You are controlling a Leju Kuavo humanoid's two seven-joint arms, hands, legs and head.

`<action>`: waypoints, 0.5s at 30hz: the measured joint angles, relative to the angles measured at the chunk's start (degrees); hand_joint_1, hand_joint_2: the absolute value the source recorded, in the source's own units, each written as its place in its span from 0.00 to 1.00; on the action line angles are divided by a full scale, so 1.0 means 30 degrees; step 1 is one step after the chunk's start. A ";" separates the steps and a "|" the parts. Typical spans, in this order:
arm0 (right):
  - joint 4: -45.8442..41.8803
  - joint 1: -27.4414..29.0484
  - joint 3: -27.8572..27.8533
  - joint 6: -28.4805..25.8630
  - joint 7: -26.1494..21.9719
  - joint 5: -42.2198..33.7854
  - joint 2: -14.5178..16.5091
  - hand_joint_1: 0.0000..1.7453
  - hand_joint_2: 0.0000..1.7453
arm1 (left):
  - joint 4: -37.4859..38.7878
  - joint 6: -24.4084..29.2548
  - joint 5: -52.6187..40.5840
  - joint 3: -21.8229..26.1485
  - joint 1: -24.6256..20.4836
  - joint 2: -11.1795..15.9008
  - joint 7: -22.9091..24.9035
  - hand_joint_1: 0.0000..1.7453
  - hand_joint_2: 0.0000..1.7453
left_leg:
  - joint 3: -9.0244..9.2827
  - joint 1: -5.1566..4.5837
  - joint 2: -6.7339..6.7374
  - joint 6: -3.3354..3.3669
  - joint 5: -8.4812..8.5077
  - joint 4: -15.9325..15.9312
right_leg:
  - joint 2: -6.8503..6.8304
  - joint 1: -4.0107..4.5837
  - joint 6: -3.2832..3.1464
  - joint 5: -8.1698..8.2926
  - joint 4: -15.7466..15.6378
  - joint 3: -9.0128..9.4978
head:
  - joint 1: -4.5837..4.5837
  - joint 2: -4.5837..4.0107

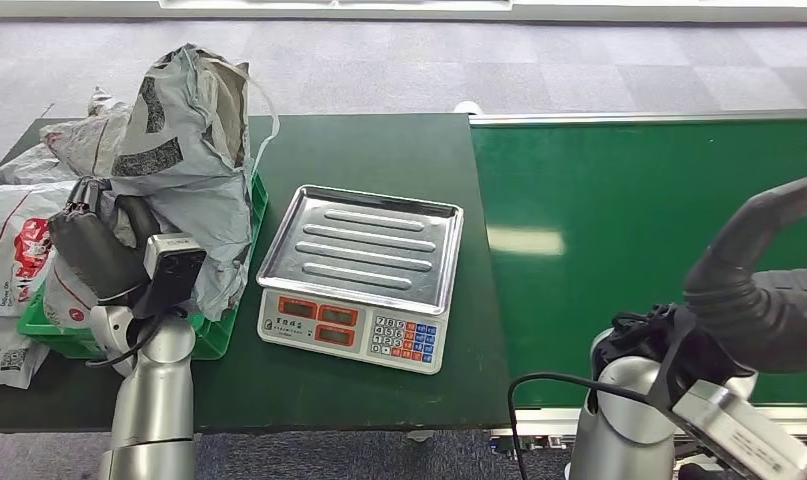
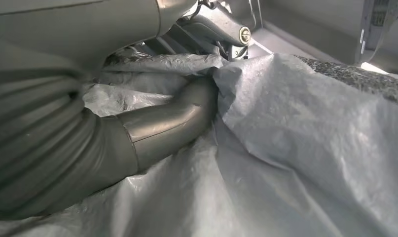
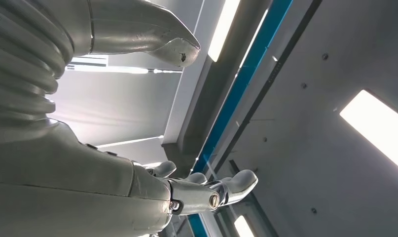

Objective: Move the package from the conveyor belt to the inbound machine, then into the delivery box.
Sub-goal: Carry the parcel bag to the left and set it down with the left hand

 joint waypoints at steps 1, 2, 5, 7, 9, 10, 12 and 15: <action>0.0055 0.0000 -0.0002 0.0000 0.0000 -0.0006 0.0000 0.00 1.00 | -0.0042 0.0000 -0.0529 0.0423 -0.0123 -0.0179 -0.0004 1.00 1.00 | 0.0000 -0.0004 0.0000 0.0000 0.0000 0.0000 | 0.0000 -0.0001 0.0000 0.0000 0.0000 -0.0001 | 0.0000 0.0000; 0.0113 0.0001 -0.0005 0.0000 0.0000 -0.0011 0.0000 0.00 1.00 | -0.0087 0.0000 -0.1054 0.0851 -0.0244 -0.0359 -0.0006 1.00 1.00 | 0.0000 -0.0008 -0.0001 0.0000 -0.0001 0.0001 | 0.0000 -0.0002 0.0001 0.0000 -0.0001 -0.0002 | 0.0000 0.0000; 0.0220 0.0001 -0.0013 0.0000 0.0000 -0.0016 0.0000 0.00 1.00 | -0.0168 0.0000 -0.1654 0.1454 -0.0392 -0.0631 -0.0007 1.00 1.00 | 0.0001 -0.0010 -0.0001 0.0000 -0.0001 0.0001 | -0.0001 0.0002 0.0000 0.0000 0.0000 -0.0005 | 0.0000 0.0000; 0.0251 0.0001 -0.0013 0.0000 0.0000 -0.0016 0.0000 0.00 1.00 | -0.0184 0.0000 -0.1680 0.1534 -0.0400 -0.0678 -0.0007 1.00 1.00 | 0.0001 -0.0009 0.0001 0.0000 -0.0001 0.0001 | 0.0000 0.0004 0.0000 -0.0001 0.0000 -0.0006 | 0.0000 0.0000; 0.0275 0.0001 -0.0013 0.0000 0.0000 -0.0016 0.0000 0.00 1.00 | -0.0188 0.0000 -0.1686 0.1640 -0.0405 -0.0718 -0.0007 1.00 1.00 | 0.0002 -0.0008 0.0002 0.0000 -0.0001 0.0000 | 0.0000 0.0004 -0.0001 -0.0001 0.0001 -0.0006 | 0.0000 0.0000; 0.0288 0.0001 -0.0013 0.0000 0.0000 -0.0016 0.0000 0.00 1.00 | -0.0188 0.0000 -0.1687 0.1687 -0.0406 -0.0733 -0.0007 1.00 1.00 | 0.0002 -0.0008 0.0002 0.0000 -0.0001 0.0000 | 0.0000 0.0004 -0.0001 -0.0001 0.0001 -0.0007 | 0.0000 0.0000; 0.0310 0.0001 -0.0013 0.0000 0.0000 -0.0016 0.0000 0.00 1.00 | -0.0188 0.0000 -0.1689 0.1742 -0.0407 -0.0760 -0.0007 1.00 1.00 | 0.0001 -0.0009 0.0000 0.0000 0.0000 0.0001 | 0.0000 0.0004 0.0000 -0.0001 0.0001 -0.0006 | 0.0000 0.0000; 0.0322 0.0001 -0.0013 0.0000 0.0000 -0.0018 0.0000 0.00 1.00 | -0.0188 0.0000 -0.1695 0.1751 -0.0409 -0.0773 -0.0007 1.00 1.00 | 0.0000 -0.0010 0.0001 0.0000 -0.0001 0.0001 | 0.0000 0.0001 0.0000 0.0000 0.0000 -0.0005 | 0.0000 0.0000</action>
